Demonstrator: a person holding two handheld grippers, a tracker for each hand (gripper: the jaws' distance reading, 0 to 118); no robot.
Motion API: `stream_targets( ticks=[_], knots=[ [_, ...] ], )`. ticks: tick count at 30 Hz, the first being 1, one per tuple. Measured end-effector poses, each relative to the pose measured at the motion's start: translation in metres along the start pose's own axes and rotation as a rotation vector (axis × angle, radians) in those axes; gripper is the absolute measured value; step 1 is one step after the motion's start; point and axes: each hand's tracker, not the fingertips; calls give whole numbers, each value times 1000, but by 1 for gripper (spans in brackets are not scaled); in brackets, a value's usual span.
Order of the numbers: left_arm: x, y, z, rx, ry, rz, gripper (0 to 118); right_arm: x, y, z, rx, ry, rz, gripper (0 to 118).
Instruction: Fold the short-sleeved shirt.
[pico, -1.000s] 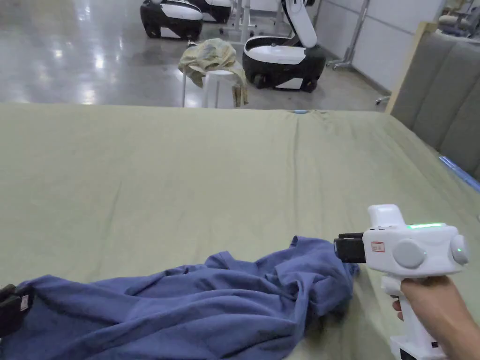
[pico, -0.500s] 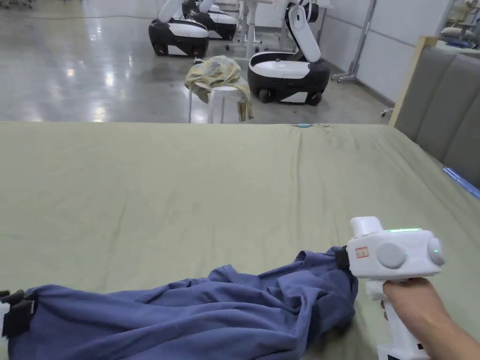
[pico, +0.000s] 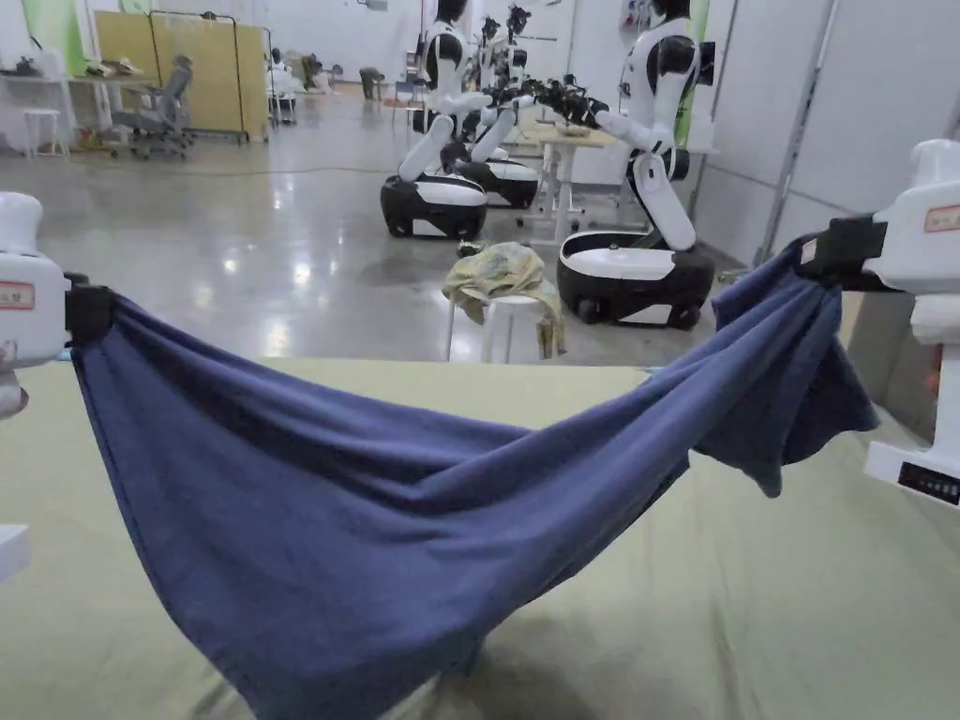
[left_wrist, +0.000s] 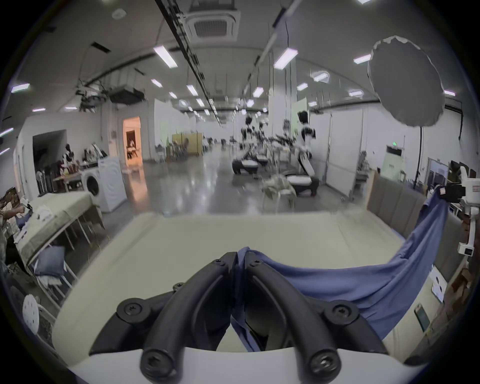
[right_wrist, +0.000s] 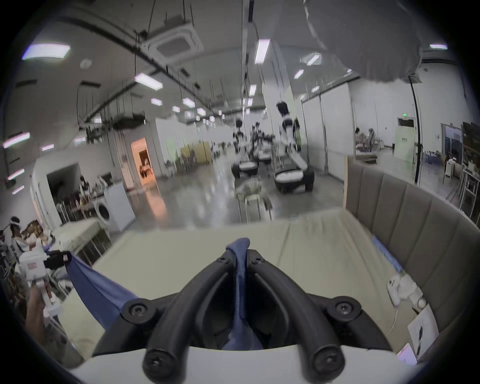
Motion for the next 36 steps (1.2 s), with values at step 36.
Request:
stream_targets(
  ticks=[36],
  knots=[
    [-42,-251,87,-337,-56,15,7,92,-304,91,-353,-83,-40,7]
  ],
)
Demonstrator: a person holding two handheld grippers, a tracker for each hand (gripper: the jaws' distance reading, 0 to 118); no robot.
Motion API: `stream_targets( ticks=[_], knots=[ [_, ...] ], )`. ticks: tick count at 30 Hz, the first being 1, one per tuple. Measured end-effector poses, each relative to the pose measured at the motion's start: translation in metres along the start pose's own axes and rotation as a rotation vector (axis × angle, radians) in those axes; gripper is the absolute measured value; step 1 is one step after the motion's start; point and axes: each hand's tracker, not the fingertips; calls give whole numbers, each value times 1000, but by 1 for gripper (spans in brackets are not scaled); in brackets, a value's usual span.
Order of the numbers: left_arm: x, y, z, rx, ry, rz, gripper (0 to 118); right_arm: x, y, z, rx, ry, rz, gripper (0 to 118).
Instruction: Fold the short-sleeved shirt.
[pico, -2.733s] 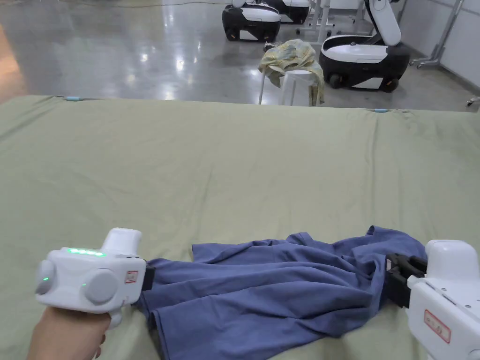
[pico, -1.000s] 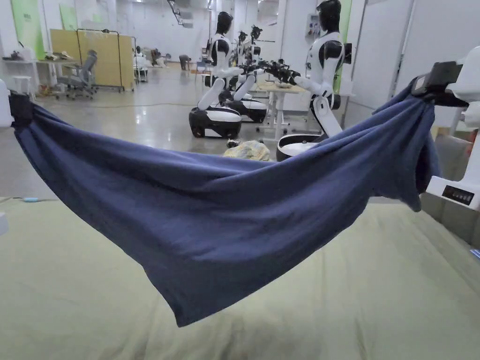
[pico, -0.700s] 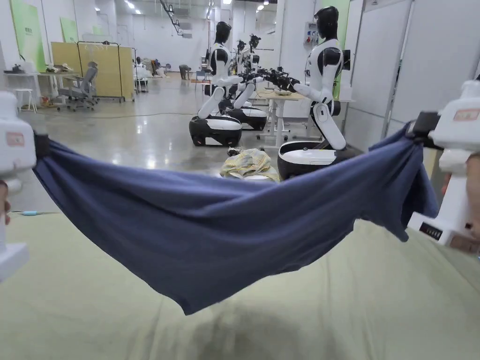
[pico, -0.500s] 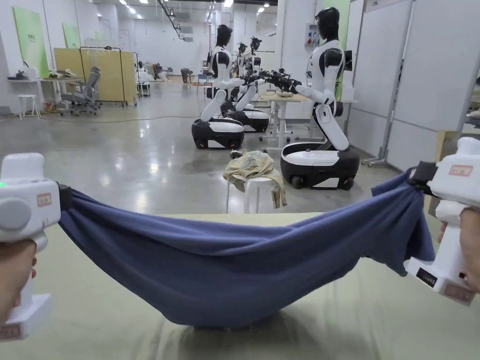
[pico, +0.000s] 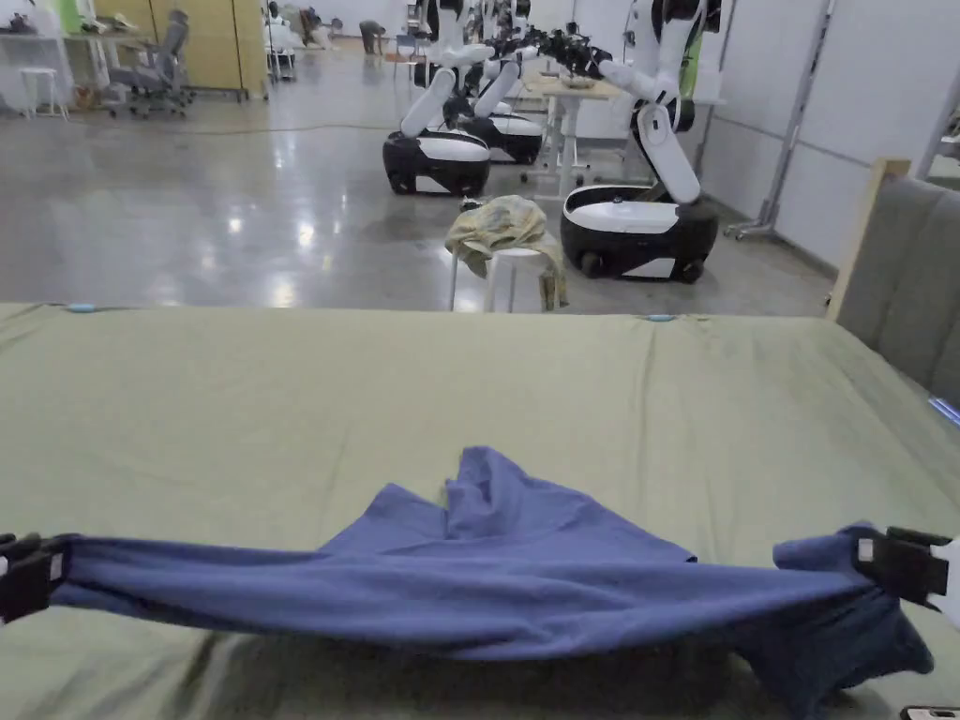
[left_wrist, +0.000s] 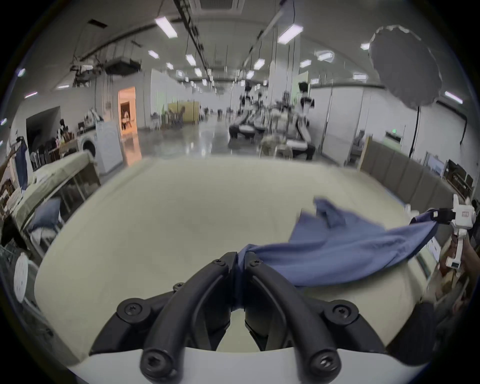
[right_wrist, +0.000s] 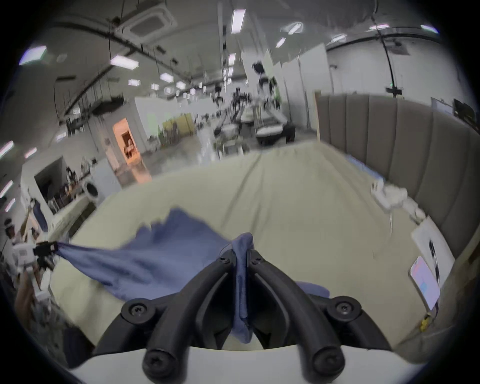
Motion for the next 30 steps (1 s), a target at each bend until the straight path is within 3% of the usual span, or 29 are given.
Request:
stream_targets(
  ticks=[4,5,6,7,8,9,11,15,18,20,21,22,23,24,26,30],
  knots=[
    [-4,-72,-6,-158,-7,74,9,-5,-75,-8,-157,-44,114,7],
    [-4,-80,-10,-172,3,87,20,-5,-84,-10,-164,-45,101,8],
    [0,-83,-12,-161,7,87,54,-6,-87,-11,-157,-28,92,17],
    [7,-78,-5,-145,28,72,82,-9,-84,-10,-157,-27,97,35],
    [14,-73,2,-114,64,30,98,-6,-77,-10,-139,-59,124,58],
    [27,-64,16,-45,89,-16,99,-13,-69,-2,-106,-71,163,87],
    [42,-45,43,86,79,-71,99,-37,-49,20,8,-42,225,108],
    [105,-18,70,343,-21,-106,99,-103,-20,56,324,40,258,109],
    [148,-11,72,485,7,-129,99,-147,-25,66,520,47,245,109],
    [166,-8,72,491,47,-132,98,-166,-33,64,577,15,253,105],
    [174,-9,71,496,54,-146,89,-173,-35,62,566,21,255,82],
    [179,-10,70,501,60,-160,67,-179,-37,59,566,19,262,40],
    [171,-11,70,501,90,-169,27,-185,-38,55,551,-11,270,0],
    [170,-12,67,483,143,-175,8,-188,-42,52,560,-22,269,0],
    [149,-12,71,449,62,-127,8,-192,-42,50,518,52,261,0],
    [83,-27,80,403,179,-76,8,-213,-44,39,503,61,307,0]
  ],
)
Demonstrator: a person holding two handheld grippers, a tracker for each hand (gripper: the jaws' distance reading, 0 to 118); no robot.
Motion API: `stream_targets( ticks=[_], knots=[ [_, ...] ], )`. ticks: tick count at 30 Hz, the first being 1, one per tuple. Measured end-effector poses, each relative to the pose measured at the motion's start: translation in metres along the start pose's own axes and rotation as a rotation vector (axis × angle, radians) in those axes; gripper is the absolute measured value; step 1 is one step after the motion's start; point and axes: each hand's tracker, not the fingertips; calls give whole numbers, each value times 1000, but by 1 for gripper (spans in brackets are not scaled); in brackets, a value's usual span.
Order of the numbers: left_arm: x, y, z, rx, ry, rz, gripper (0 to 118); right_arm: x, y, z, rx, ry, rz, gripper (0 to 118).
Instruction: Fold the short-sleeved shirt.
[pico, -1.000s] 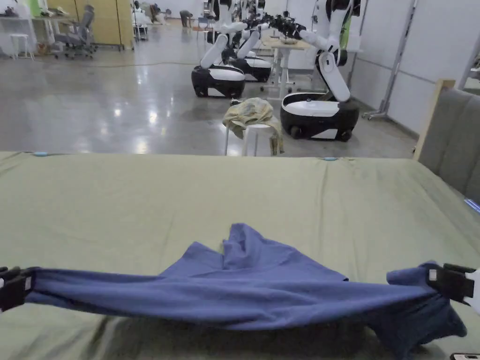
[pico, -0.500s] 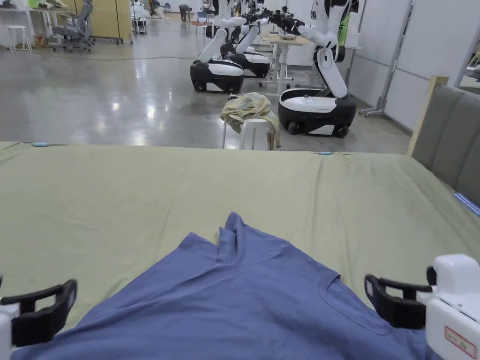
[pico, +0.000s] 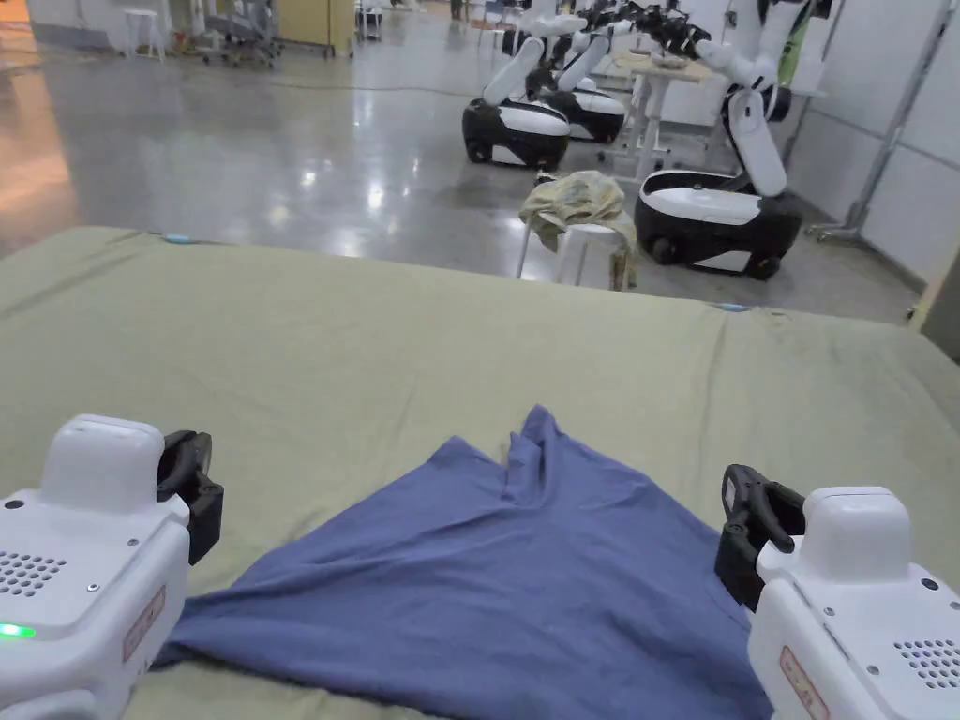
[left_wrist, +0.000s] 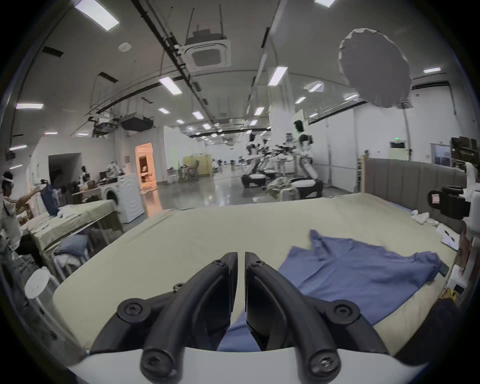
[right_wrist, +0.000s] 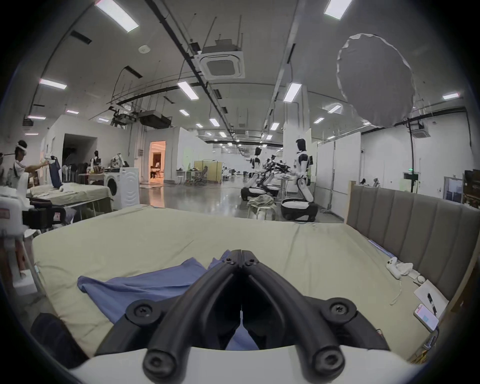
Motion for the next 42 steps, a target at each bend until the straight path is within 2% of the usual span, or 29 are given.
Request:
stream_targets(
  ticks=[7,8,9,10,11,16,20,22,23,24,25,26,27,28,30,33,37,39,42],
  knots=[
    [-100,-49,1,-162,82,27,9,-55,-13,-37,-96,136,-47,0],
    [-108,-56,-3,-199,46,28,19,-62,-16,-41,-104,146,-52,0],
    [-103,-57,-5,-247,25,30,54,-68,-19,-45,-120,161,-60,0],
    [-107,-66,-16,-322,26,16,81,-74,-19,-50,-139,173,-68,0],
    [-109,-75,-27,-355,-10,12,93,-80,-22,-53,-150,176,-73,0],
    [-95,-110,-78,-463,-100,-15,92,-95,-33,-57,-189,170,-48,0],
    [-81,-128,-111,-494,-129,-58,92,-90,-37,-62,-221,143,-36,0],
    [-78,-137,-126,-541,-133,-74,87,-82,-39,-67,-236,124,-46,0],
    [-76,-141,-129,-560,-147,-90,73,-80,-40,-68,-243,116,-52,0],
    [-72,-146,-132,-582,-156,-124,44,-78,-40,-69,-248,107,-57,0],
    [-68,-151,-133,-595,-185,-153,29,-75,-40,-71,-252,102,-65,0],
    [-63,-155,-133,-591,-216,-152,24,-72,-41,-72,-257,101,-75,0],
    [-60,-154,-132,-576,-167,-171,20,-70,-41,-73,-260,98,-84,0],
    [-62,-152,-132,-583,-176,-160,17,-69,-42,-74,-260,96,-88,0],
    [-65,-145,-131,-589,-164,-79,9,-66,-42,-76,-261,94,-84,0],
    [-60,-133,-114,-545,-171,-115,8,-62,-42,-79,-263,94,-58,0],
    [-60,-118,-98,-516,-239,22,8,-42,-45,-97,-284,83,-12,0],
    [-66,-116,-93,-467,-280,124,8,-25,-49,-118,-305,64,69,0],
    [-64,-109,-96,-480,-265,119,8,9,-54,-170,-350,5,164,1]
  ],
)
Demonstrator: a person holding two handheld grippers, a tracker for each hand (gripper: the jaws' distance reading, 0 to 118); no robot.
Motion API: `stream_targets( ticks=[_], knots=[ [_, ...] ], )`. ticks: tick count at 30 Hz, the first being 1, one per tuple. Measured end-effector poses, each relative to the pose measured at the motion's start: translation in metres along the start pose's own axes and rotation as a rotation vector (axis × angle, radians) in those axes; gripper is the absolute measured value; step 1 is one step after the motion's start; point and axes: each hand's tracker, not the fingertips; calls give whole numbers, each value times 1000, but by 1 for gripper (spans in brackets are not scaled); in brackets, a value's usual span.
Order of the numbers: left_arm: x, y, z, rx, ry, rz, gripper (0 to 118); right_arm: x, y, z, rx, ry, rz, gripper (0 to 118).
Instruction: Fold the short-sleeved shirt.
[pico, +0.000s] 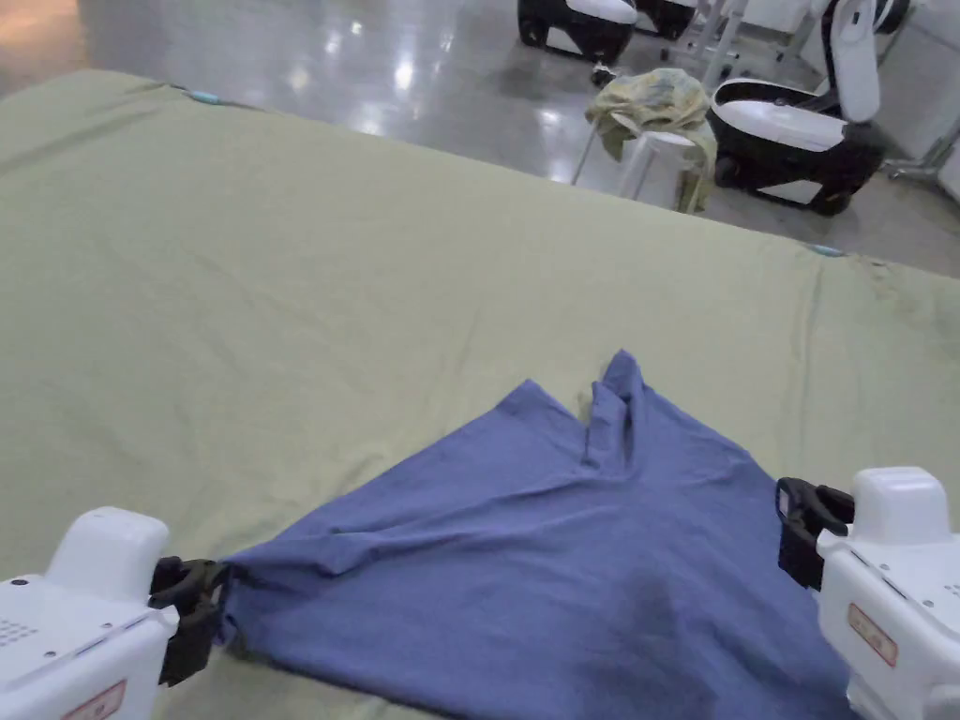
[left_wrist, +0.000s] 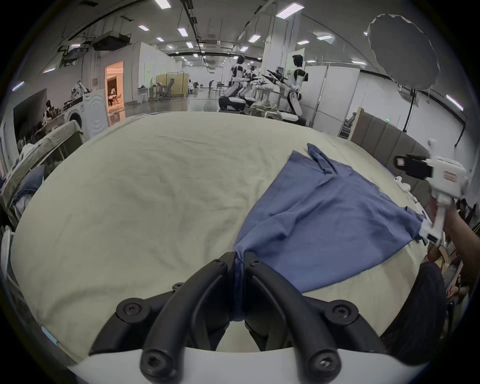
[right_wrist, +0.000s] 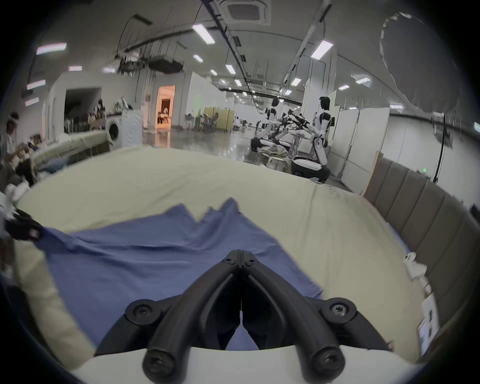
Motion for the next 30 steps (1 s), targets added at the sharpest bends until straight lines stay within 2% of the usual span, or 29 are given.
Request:
stream_targets(
  ticks=[1,2,3,4,5,6,7,8,10,11,14,15,16,17,18,20,23,27,30],
  knots=[
    [0,2,-1,0,6,4,8,11,3,-19,-18,-23,16,1],
    [-1,4,-2,-1,7,15,8,23,5,-39,-30,-26,26,9],
    [7,12,-1,-3,-7,29,8,36,7,-62,-52,-16,25,34],
    [8,14,-3,-3,-13,34,8,48,9,-86,-107,5,18,34],
    [11,16,-4,1,-6,33,8,56,12,-108,-179,23,8,47],
    [12,18,-6,0,1,31,8,60,13,-134,-292,18,-1,91],
    [15,22,-10,-3,5,27,8,61,10,-155,-320,11,23,113],
    [16,23,-12,-4,8,27,8,62,7,-170,-308,29,51,118],
    [17,26,-17,-16,13,34,8,60,1,-202,-360,15,107,114],
    [17,29,-21,-32,33,43,8,61,-3,-214,-390,29,91,114],
    [17,32,-24,-37,74,48,8,69,-15,-230,-464,130,-35,109],
    [15,34,-26,-41,77,52,8,73,-14,-227,-454,161,-91,97],
    [15,35,-25,-39,80,55,8,75,-9,-213,-416,194,-130,72],
    [15,37,-26,-39,80,60,8,74,-5,-205,-386,189,-121,41],
    [16,38,-26,-38,62,66,8,70,-1,-194,-360,166,-70,3],
    [18,41,-29,-37,53,75,8,69,5,-174,-362,206,-76,2],
    [21,49,-35,-38,30,103,8,65,23,-136,-310,177,-29,2],
    [35,87,-28,53,50,74,8,77,70,-70,-182,167,-106,3],
    [49,139,-12,141,41,41,8,95,122,-21,-93,129,-54,2]
  ],
)
